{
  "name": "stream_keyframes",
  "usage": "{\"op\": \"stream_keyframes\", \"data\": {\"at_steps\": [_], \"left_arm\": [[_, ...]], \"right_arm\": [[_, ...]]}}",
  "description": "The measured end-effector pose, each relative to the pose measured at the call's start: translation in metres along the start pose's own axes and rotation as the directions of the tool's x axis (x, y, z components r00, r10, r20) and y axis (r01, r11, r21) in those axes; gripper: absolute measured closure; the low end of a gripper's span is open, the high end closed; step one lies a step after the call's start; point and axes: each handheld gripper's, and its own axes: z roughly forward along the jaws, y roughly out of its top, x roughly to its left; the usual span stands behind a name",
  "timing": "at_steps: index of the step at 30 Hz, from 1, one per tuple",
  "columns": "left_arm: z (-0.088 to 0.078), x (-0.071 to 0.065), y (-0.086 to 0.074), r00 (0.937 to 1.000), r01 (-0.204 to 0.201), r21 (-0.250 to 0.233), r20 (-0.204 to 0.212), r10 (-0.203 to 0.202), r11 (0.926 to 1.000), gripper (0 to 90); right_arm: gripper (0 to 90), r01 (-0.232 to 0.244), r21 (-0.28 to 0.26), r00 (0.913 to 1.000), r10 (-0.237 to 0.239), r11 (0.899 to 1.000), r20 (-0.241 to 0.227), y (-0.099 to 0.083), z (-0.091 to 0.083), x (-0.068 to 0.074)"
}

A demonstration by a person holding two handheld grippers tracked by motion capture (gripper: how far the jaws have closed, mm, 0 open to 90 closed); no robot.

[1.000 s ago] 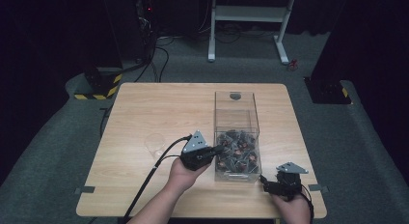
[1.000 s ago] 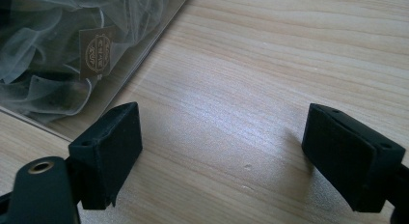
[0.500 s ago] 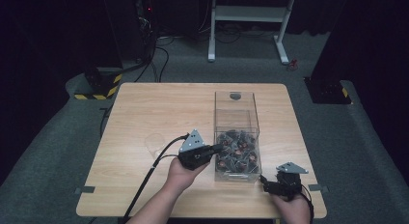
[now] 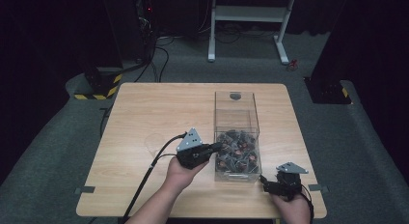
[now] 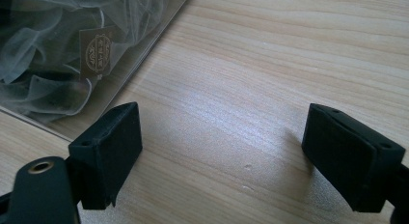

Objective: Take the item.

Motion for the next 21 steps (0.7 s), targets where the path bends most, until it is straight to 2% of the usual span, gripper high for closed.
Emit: {"op": "stream_keyframes", "data": {"at_steps": [8, 21], "left_arm": [[-0.009, 0.002, -0.001, 0.9999, 0.0, -0.007, -0.012, 0.0, 1.0, 90.0], [-0.031, 0.012, -0.007, 0.9983, 0.008, -0.01, -0.057, -0.008, 0.9999, 90.0]], "right_arm": [[14.0, 0.0, 0.0, 1.0, 0.0, 1.0, 0.0, 0.0, 0.0, 0.0], [14.0, 0.0, 0.0, 1.0, 0.0, 1.0, 0.0, 0.0, 0.0, 0.0]]}}
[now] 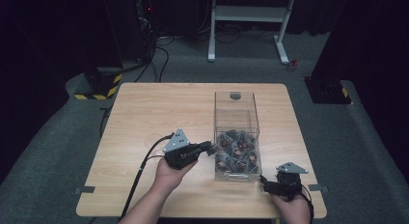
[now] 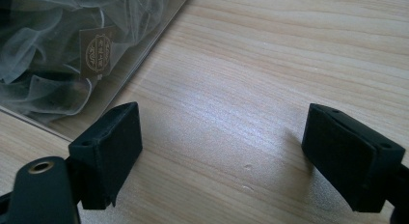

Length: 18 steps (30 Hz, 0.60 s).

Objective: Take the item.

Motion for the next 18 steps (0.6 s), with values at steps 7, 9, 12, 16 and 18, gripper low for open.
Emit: {"op": "stream_keyframes", "data": {"at_steps": [7, 9, 12, 16, 18], "left_arm": [[-0.011, 0.007, -0.003, 0.9997, 0.008, -0.002, -0.025, -0.008, 1.0, 90.0], [-0.013, 0.009, -0.003, 0.9995, 0.007, -0.001, -0.031, -0.007, 1.0, 90.0], [-0.019, 0.012, -0.004, 0.9991, 0.008, -0.005, -0.042, -0.008, 1.0, 90.0], [-0.025, 0.016, -0.004, 0.9983, 0.01, -0.009, -0.058, -0.01, 0.9999, 90.0], [-0.028, 0.018, -0.005, 0.998, 0.009, -0.011, -0.063, -0.01, 0.9999, 90.0]], "right_arm": [[14.0, 0.0, 0.0, 1.0, 0.0, 1.0, 0.0, 0.0, 0.0, 0.0], [14.0, 0.0, 0.0, 1.0, 0.0, 1.0, 0.0, 0.0, 0.0, 0.0], [14.0, 0.0, 0.0, 1.0, 0.0, 1.0, 0.0, 0.0, 0.0, 0.0], [14.0, 0.0, 0.0, 1.0, 0.0, 1.0, 0.0, 0.0, 0.0, 0.0], [14.0, 0.0, 0.0, 1.0, 0.0, 1.0, 0.0, 0.0, 0.0, 0.0]]}}
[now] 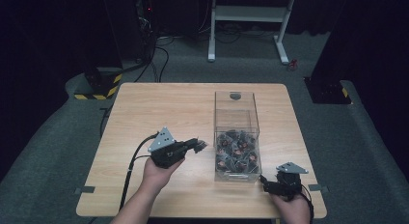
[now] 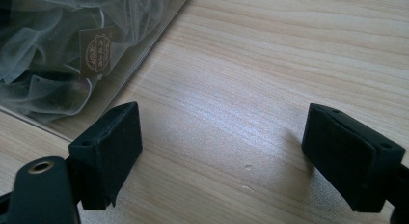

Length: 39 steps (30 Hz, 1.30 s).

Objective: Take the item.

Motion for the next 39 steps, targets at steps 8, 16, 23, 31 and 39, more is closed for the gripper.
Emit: {"op": "stream_keyframes", "data": {"at_steps": [8, 16, 23, 31, 39], "left_arm": [[-0.011, 0.009, -0.003, 0.9995, 0.008, 0.0, -0.031, -0.008, 1.0, 90.0], [-0.022, 0.019, -0.008, 0.9978, 0.019, -0.003, -0.063, -0.019, 0.9998, 90.0], [-0.031, 0.027, -0.011, 0.9959, 0.026, -0.011, -0.086, -0.027, 0.9996, 90.0], [-0.043, 0.037, -0.014, 0.9922, 0.035, -0.015, -0.12, -0.036, 0.9993, 90.0], [-0.057, 0.047, -0.018, 0.987, 0.045, -0.023, -0.153, -0.048, 0.9987, 90.0]], "right_arm": [[14.0, 0.0, 0.0, 1.0, 0.0, 1.0, 0.0, 0.0, 0.0, 0.0], [14.0, 0.0, 0.0, 1.0, 0.0, 1.0, 0.0, 0.0, 0.0, 0.0], [14.0, 0.0, 0.0, 1.0, 0.0, 1.0, 0.0, 0.0, 0.0, 0.0], [14.0, 0.0, 0.0, 1.0, 0.0, 1.0, 0.0, 0.0, 0.0, 0.0], [14.0, -0.002, 0.0, 1.0, 0.002, 1.0, 0.002, 0.0, 0.0, 0.0]]}}
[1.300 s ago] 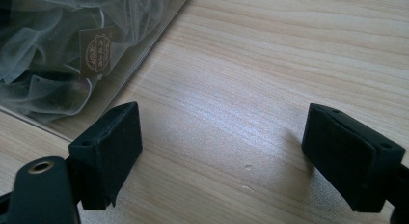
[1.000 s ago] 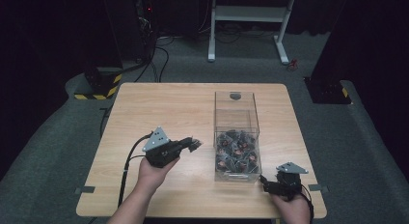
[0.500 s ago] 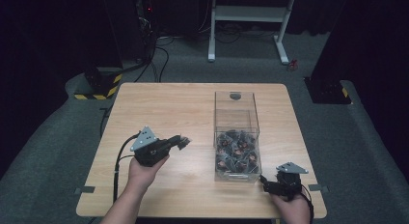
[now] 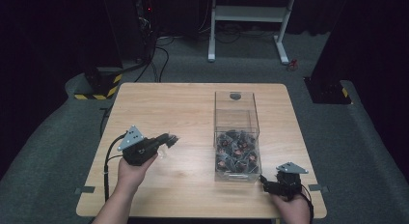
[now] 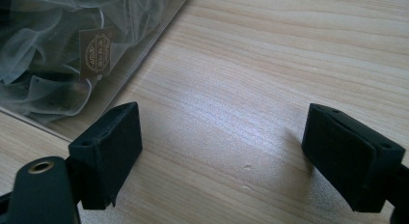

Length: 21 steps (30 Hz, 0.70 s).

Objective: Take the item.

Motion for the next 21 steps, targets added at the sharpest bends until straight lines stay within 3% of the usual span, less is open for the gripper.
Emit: {"op": "stream_keyframes", "data": {"at_steps": [21], "left_arm": [[-0.023, 0.025, -0.01, 0.9964, 0.02, 0.002, -0.083, -0.02, 0.9998, 90.0]], "right_arm": [[14.0, -0.001, 0.0, 1.0, 0.001, 1.0, 0.001, 0.0, 0.0, 0.0]]}}
